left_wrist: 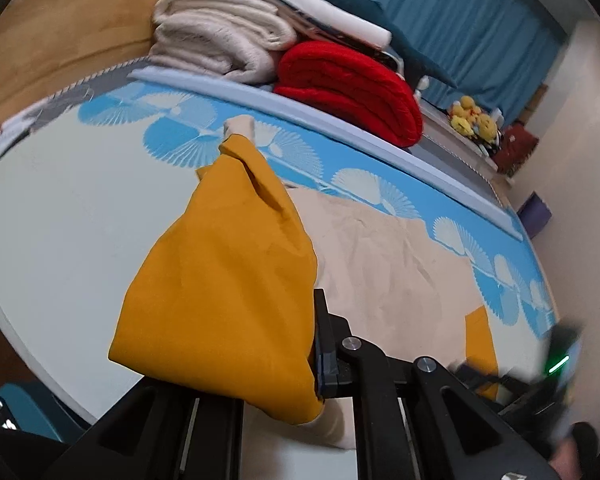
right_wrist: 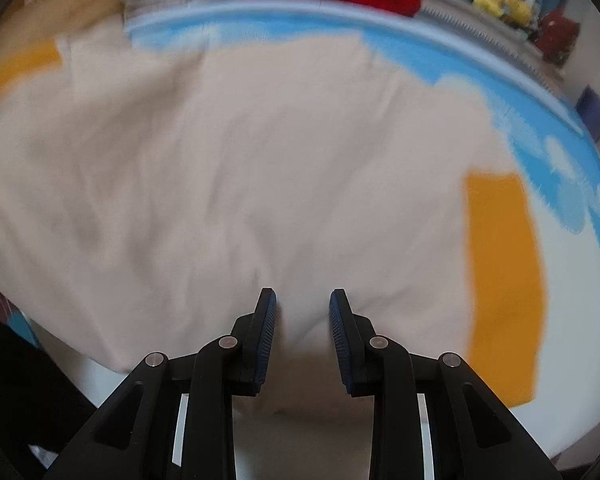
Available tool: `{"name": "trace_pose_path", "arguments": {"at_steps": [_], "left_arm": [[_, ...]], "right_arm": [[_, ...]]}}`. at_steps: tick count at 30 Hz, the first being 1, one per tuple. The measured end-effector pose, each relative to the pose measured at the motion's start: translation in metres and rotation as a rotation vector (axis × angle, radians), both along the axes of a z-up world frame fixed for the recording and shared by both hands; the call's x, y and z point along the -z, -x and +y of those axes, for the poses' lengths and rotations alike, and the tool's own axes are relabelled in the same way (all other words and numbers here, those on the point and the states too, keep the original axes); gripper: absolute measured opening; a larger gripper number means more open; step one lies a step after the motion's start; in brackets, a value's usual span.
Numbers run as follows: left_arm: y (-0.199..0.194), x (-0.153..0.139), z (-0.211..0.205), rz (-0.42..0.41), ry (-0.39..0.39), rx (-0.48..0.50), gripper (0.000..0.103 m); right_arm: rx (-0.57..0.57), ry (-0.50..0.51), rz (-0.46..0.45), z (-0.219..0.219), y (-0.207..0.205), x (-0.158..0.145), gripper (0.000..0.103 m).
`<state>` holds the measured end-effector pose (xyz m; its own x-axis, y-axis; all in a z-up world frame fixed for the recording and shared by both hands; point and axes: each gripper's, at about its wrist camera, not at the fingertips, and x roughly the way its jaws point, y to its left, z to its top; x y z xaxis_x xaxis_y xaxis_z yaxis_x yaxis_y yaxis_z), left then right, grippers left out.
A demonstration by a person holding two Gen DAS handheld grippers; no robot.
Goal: Fold large clothes
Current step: 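Grasp the orange side panel with the left tool and lift it, then fold the held side panel across the bundle and open the left tool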
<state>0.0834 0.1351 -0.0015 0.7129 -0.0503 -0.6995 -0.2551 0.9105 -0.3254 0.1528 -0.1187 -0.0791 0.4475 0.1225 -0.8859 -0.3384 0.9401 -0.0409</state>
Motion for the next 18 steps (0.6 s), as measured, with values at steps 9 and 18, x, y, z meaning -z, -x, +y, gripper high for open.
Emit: {"name": "trace_pose_path", "arguments": {"at_steps": [9,18], "left_arm": [[-0.032,-0.018,-0.104,-0.056,-0.127,0.184,0.009],[-0.065,0.025,-0.241,-0.006,-0.253,0.503,0.009]], "right_arm": [[-0.019,0.053,-0.362,-0.102,-0.035,-0.132,0.052],[0.175,0.029,-0.358,-0.194,-0.033,-0.127,0.052]]}}
